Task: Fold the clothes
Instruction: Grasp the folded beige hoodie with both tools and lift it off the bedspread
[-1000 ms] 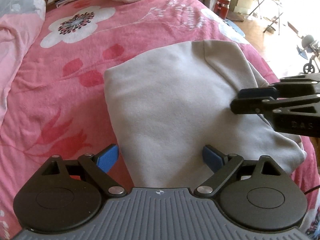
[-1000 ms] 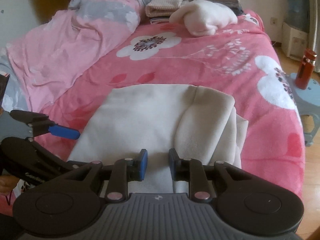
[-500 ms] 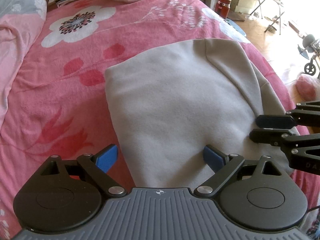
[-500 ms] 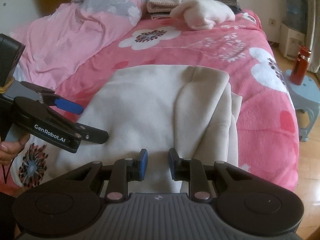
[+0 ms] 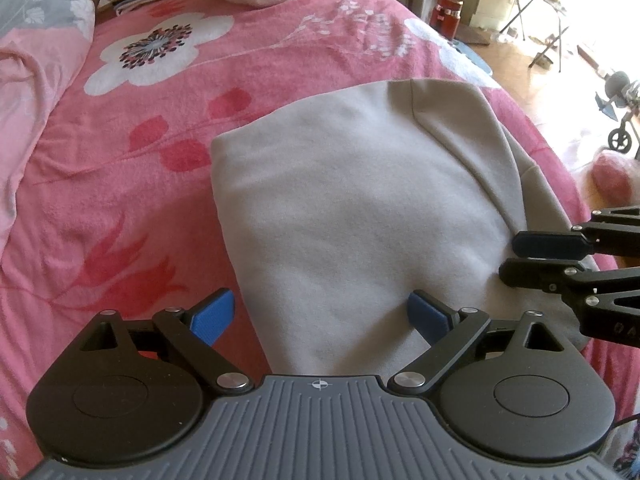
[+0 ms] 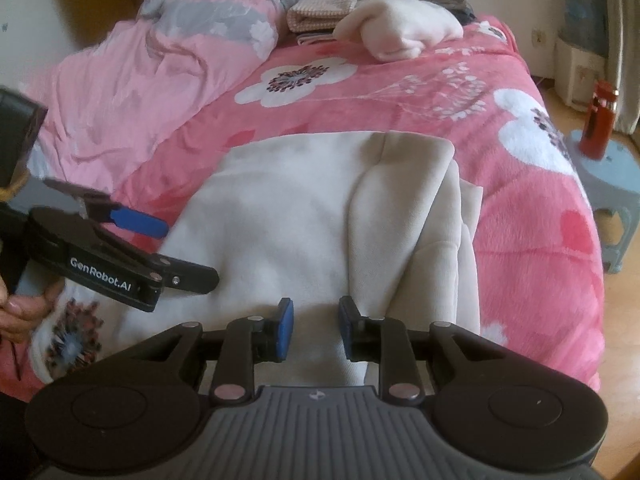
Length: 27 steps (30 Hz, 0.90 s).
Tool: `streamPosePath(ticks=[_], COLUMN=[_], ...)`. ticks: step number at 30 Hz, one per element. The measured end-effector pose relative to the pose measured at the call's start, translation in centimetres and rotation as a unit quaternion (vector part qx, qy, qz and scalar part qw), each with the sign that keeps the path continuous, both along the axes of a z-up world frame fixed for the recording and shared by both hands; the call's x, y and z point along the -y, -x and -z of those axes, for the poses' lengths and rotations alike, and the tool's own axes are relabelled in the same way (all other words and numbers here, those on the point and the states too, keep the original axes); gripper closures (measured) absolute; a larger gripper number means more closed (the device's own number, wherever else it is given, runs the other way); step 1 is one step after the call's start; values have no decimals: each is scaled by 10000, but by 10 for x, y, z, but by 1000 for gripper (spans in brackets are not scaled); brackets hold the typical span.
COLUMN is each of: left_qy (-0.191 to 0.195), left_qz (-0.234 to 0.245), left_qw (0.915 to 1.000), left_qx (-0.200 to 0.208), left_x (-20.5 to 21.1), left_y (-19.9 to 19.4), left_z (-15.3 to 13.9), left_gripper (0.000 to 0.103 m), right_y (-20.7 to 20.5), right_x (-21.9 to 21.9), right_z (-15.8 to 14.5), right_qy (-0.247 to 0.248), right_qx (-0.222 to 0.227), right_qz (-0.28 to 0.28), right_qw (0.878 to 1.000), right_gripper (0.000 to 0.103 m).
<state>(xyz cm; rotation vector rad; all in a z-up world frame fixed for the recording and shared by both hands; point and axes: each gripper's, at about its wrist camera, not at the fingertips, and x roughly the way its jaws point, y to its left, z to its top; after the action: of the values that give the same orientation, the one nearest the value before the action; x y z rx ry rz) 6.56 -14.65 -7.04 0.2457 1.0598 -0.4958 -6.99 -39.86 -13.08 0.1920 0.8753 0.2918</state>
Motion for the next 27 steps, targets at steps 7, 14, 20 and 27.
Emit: streamPosePath(ticks=[7,14,20,27], left_qy=[1231,2622,3076,3202], left_qz=[-320,-810,-719,-533], left_qw=[9918,9549,9339,9301], left_qx=[-157,-1134,-1676,-1717], left_x=[-57,-102,-98,-68], left_y=[-2,-14,-21,-51], left_z=[0,24,51,59], left_gripper=[5,7,8,10], right_y=[7,1,-3,-44], right_x=[63,138,144,134], right_z=[-11,28,55,62], right_qy=[-1056,-2398,-2896,-3240], right_qx=[148,-531,-850,-944], right_qz=[917,1826,1750,1295], right_qw=[9901,9520,9372,9324], right_gripper=[66,43,36,29])
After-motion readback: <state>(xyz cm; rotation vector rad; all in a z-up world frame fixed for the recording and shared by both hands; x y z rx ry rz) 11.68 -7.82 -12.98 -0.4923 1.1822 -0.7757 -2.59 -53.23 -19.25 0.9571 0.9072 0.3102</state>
